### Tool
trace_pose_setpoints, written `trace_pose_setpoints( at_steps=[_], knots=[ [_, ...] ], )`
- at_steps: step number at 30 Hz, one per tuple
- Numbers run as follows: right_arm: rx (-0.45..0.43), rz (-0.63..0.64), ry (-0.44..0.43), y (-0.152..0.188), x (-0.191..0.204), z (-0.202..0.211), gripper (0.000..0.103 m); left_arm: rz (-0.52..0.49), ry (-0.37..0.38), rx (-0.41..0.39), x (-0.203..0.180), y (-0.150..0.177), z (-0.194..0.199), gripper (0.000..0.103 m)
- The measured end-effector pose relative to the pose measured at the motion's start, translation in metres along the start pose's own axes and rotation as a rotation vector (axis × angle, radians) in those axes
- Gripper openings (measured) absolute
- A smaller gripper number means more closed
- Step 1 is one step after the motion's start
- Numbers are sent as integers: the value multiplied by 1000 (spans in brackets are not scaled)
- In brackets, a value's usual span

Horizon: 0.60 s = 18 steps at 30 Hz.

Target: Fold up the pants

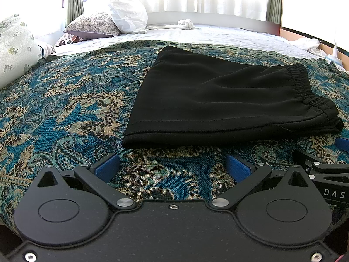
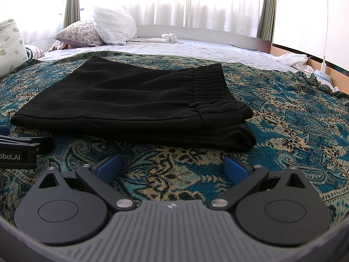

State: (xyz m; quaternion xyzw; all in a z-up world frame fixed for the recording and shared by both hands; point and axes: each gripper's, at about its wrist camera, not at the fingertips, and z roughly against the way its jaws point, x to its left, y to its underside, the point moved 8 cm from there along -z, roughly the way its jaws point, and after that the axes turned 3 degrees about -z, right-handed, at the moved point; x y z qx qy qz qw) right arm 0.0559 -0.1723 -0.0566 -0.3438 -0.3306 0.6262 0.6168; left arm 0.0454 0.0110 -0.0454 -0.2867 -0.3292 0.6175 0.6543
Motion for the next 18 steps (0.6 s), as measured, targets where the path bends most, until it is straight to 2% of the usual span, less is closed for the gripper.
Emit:
trace_pose_setpoints(
  at_steps=[18],
  knots=[
    [-1,-1,0,0,-1,0,103,-4,2,-5,1,0,1,103]
  ],
)
